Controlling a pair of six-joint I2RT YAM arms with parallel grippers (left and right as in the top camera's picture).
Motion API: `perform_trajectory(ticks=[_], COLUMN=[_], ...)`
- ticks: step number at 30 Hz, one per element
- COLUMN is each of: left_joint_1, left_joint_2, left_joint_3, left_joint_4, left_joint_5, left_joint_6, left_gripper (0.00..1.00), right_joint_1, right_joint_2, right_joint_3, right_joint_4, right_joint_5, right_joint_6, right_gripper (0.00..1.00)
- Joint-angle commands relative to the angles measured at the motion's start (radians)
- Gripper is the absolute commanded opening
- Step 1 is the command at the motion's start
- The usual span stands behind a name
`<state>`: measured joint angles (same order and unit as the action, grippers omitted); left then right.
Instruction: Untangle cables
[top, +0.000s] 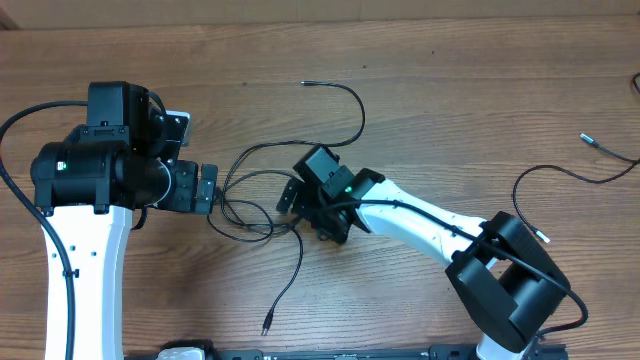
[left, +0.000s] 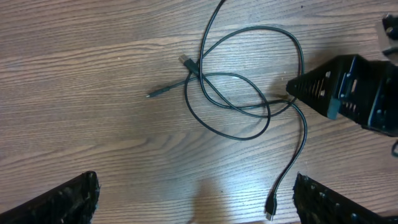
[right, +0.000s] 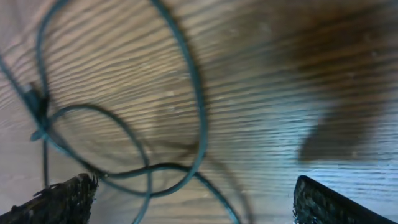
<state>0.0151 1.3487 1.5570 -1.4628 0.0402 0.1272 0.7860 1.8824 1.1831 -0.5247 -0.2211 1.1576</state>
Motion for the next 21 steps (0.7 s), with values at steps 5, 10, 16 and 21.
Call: perform_trajectory(ticks=[5,10,16,21], left_joint_1=[0.006,0.006,0.006,0.006], left_joint_2=[0.004,0.004,0.004,0.004], left_joint_3=[0.005,0.005,0.005,0.005], left_joint_4=[0.000,0.000,0.000,0.000], left_joint_5=[-0.006,-0.006,-0.006,-0.006], left_joint_6=[0.000,0.000,0.000,0.000], left_gripper=[0.99,1.00,0.99,1.00], right_joint_1=[0.003,0.019,0.058,0.071], right_joint_2=[-0.006,-0.006,-0.006,-0.006], right_joint_3=[-0.040,-0.063,-0.095,-0.111], right_joint_4=[0.065,0.117,0.174,0.188], right_joint_5=[0.019,0.025,0.089,0.116], right_joint_6=[0.054,0.055,0.123,0.130], right_gripper=[0.99,0.95,0.91,0.88])
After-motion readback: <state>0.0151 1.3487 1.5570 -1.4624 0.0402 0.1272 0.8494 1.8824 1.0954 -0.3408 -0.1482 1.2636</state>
